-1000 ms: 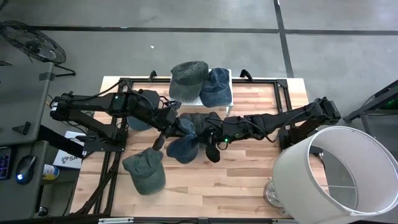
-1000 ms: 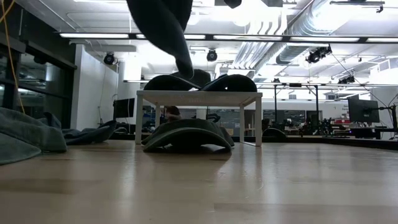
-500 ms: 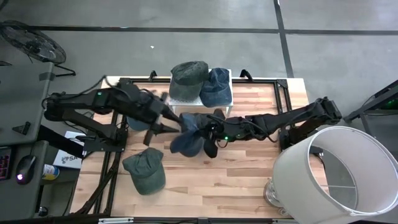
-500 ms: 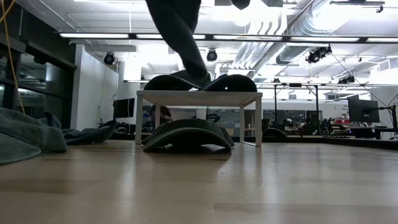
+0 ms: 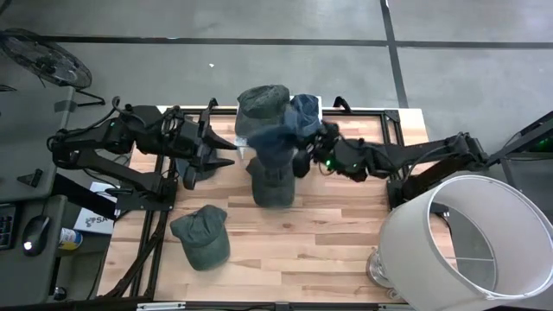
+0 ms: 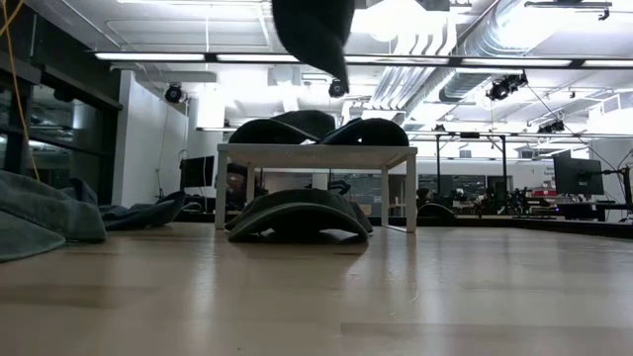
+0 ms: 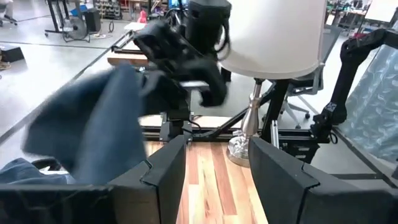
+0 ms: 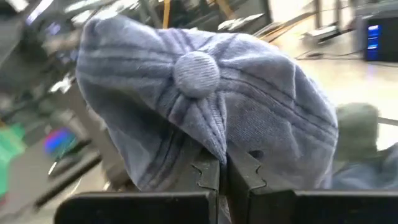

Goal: Pick & Place hat
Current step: Put the bottom blue cap on the shelf

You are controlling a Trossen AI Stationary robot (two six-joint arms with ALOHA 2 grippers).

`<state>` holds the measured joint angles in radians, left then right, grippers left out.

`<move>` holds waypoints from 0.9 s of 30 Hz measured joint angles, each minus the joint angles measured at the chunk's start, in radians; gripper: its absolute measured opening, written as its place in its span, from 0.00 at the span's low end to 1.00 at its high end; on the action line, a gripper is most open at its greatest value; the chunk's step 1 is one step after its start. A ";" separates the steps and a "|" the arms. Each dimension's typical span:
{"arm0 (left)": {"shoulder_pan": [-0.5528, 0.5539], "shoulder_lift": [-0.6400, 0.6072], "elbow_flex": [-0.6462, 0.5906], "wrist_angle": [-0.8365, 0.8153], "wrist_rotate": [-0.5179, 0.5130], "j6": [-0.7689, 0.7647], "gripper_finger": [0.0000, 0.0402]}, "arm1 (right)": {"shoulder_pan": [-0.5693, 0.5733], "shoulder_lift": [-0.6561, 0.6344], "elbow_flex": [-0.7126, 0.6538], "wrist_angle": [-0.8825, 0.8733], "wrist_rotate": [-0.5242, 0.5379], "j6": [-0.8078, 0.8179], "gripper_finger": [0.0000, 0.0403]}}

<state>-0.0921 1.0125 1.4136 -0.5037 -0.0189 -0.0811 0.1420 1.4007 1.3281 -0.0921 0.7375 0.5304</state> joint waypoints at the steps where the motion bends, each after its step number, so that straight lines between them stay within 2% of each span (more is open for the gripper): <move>1: 0.000 0.001 0.000 -0.001 0.000 0.000 0.43 | -0.011 -0.007 0.000 0.000 0.011 0.008 0.00; 6: 0.000 0.001 0.000 -0.019 -0.002 0.019 0.43 | -0.063 -0.024 0.013 -0.008 0.016 0.015 0.00; 11: 0.000 -0.002 0.000 -0.053 -0.003 0.025 0.43 | -0.103 0.000 0.120 -0.071 0.029 -0.034 0.00; 16: 0.000 -0.003 0.000 -0.098 -0.002 0.037 0.43 | -0.149 0.048 0.266 -0.258 0.066 -0.021 0.00; 27: 0.000 -0.004 0.000 -0.173 -0.017 0.058 0.43 | -0.260 0.227 0.601 -0.709 0.028 0.236 0.00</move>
<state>-0.0921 1.0088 1.4132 -0.6772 -0.0364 -0.0231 -0.1184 1.6280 1.9293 -0.8015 0.7660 0.7663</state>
